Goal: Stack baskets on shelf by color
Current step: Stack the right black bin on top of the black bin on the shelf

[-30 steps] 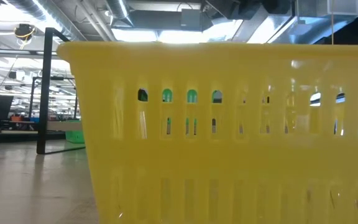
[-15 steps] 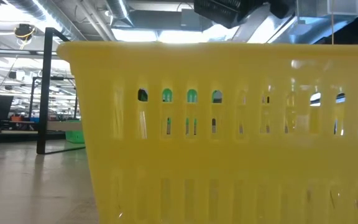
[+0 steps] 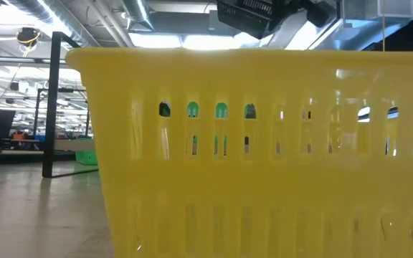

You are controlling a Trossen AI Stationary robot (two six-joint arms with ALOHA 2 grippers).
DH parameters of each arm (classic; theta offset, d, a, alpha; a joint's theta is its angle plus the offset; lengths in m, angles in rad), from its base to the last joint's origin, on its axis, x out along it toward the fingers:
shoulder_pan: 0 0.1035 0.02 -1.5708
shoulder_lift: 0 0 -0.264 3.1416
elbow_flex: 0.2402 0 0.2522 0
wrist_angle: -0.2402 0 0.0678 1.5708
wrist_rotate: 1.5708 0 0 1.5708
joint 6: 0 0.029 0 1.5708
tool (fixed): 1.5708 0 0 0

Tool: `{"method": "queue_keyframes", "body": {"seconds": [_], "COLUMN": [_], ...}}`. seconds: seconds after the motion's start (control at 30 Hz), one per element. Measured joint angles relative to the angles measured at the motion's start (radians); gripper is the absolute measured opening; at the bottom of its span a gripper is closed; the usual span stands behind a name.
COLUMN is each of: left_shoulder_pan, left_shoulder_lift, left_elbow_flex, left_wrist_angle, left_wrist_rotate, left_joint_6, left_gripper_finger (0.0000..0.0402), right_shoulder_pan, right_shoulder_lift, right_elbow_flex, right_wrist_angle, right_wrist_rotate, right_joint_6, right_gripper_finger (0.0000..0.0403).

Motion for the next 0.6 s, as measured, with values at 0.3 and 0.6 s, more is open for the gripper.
{"method": "queue_keyframes", "body": {"seconds": [0.3,0.6], "left_shoulder_pan": [0.004,0.009], "left_shoulder_lift": [0.031,0.048], "left_elbow_flex": [0.001,0.000], "left_wrist_angle": [-0.020,-0.015], "left_wrist_rotate": [-0.003,-0.043], "left_joint_6": [0.004,0.047], "left_gripper_finger": [0.0078,0.0078], "right_shoulder_pan": [0.000,0.001], "right_shoulder_lift": [0.000,0.000], "right_elbow_flex": [0.000,0.000], "right_wrist_angle": [0.004,0.005], "right_wrist_rotate": [0.000,-0.001], "right_joint_6": [0.025,0.026], "right_gripper_finger": [0.0000,0.0000]}}
